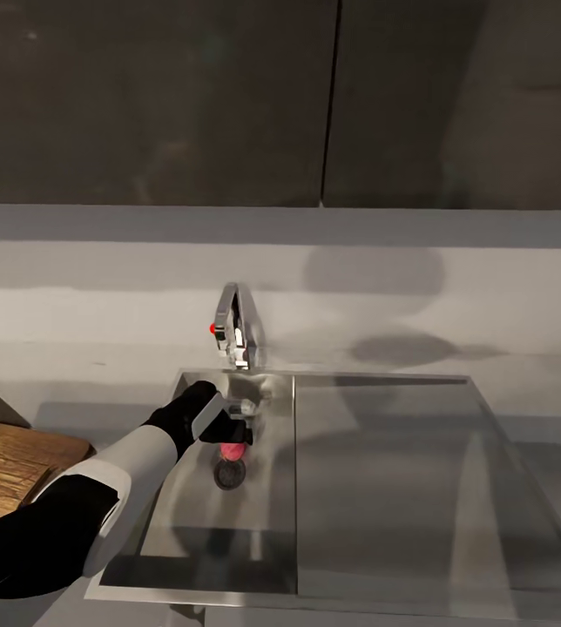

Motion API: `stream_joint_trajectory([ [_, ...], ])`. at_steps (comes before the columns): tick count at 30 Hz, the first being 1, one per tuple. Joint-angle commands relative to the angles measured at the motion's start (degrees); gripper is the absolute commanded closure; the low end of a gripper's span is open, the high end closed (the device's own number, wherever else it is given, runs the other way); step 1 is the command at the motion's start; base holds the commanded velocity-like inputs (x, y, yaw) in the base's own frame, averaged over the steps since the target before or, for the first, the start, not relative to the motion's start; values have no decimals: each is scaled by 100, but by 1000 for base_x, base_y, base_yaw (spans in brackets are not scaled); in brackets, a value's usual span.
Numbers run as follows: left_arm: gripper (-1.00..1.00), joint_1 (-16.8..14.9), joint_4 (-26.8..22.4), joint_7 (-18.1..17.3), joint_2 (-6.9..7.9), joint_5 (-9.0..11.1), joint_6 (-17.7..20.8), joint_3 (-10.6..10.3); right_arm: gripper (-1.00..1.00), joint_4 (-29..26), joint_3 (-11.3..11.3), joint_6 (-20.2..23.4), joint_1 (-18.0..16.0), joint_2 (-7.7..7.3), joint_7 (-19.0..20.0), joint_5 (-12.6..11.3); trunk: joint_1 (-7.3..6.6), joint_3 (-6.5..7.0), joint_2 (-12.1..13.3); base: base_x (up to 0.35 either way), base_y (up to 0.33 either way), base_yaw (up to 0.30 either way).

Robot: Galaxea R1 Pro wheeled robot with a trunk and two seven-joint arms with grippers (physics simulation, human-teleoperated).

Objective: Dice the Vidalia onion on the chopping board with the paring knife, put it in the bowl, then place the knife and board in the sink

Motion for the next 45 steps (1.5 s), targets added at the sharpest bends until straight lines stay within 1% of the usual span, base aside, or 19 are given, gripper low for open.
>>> stream_joint_trajectory([
  [1,-100,-4,-5,37,2,60,18,-42,-100,-11,26,-8,3,-2,-18,-35,3,-18,-11,0,0,0],
  [8,-100,-3,-5,40,2,58,18,-42,-100,-11,27,-8,3,-2,-18,-42,3,-76,-11,0,0,0],
  [13,-100,-3,-12,44,2,53,18,-42,-100,-11,27,-8,3,-2,-18,-41,3,-92,-11,0,0,0],
  [14,100,-3,-13,45,2,52,18,-42,-100,-11,27,-8,3,-2,-18,-40,3,-93,-11,0,0,0],
  [28,100,-2,-14,43,2,58,18,-42,-100,-11,26,-8,3,-2,-27,-42,3,-93,-11,0,0,0],
  [45,100,-3,-35,37,2,56,25,-42,-100,-11,24,-8,3,-2,-27,-35,3,52,-11,0,0,0],
])
